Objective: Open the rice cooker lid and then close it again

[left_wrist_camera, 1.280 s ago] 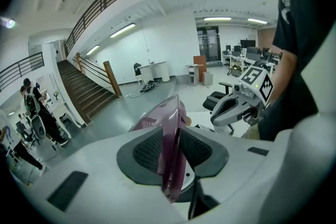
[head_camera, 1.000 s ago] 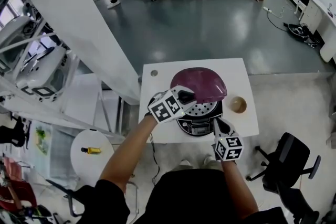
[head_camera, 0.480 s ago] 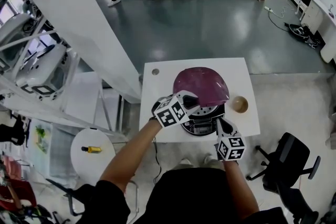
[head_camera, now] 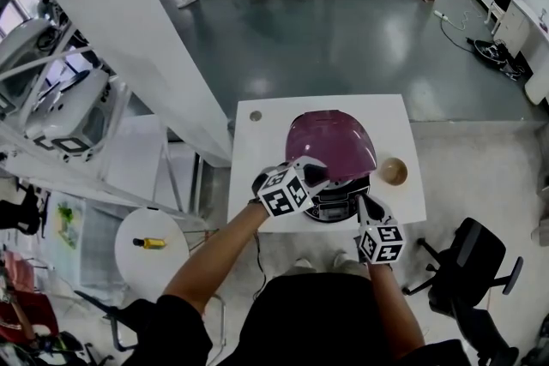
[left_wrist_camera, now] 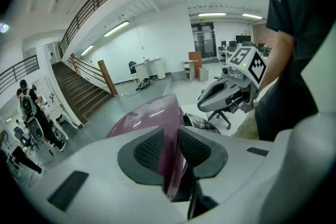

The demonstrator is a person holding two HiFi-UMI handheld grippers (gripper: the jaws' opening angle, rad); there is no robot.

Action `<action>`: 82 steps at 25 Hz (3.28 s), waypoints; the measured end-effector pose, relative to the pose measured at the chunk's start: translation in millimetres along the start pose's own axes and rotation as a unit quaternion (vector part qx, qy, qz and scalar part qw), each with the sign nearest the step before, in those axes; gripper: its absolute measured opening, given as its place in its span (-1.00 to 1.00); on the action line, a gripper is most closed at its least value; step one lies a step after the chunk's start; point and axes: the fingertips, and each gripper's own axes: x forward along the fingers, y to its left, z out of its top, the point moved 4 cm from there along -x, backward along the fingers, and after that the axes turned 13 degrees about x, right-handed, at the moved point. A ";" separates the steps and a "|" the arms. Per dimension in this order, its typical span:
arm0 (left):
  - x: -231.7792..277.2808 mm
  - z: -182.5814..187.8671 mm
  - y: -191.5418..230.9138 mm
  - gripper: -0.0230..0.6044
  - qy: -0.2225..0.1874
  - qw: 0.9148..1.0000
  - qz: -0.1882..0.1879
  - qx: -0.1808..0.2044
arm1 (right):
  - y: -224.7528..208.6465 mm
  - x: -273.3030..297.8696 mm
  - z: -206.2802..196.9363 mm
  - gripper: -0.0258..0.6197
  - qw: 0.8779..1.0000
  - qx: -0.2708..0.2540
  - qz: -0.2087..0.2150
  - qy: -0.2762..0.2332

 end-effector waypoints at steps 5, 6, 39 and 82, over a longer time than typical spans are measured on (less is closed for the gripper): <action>0.4 -1.5 -0.9 -0.66 -0.010 1.000 0.002 -0.008 | 2.2 3.8 -4.0 -0.92 1.000 -0.001 0.007 0.004; 1.0 -2.2 -2.5 -0.66 -0.011 1.000 0.001 -0.009 | 2.5 4.1 -4.6 -0.92 1.000 -0.002 0.007 0.005; 38.5 -36.5 -39.7 -0.71 0.007 0.997 -0.055 -0.050 | -9.4 4.2 -9.7 -0.92 1.000 -0.004 -0.003 0.011; 57.9 -37.3 -39.7 -0.92 0.092 0.990 -0.102 -0.037 | -5.6 29.6 3.2 -0.92 1.000 -0.003 -0.007 0.002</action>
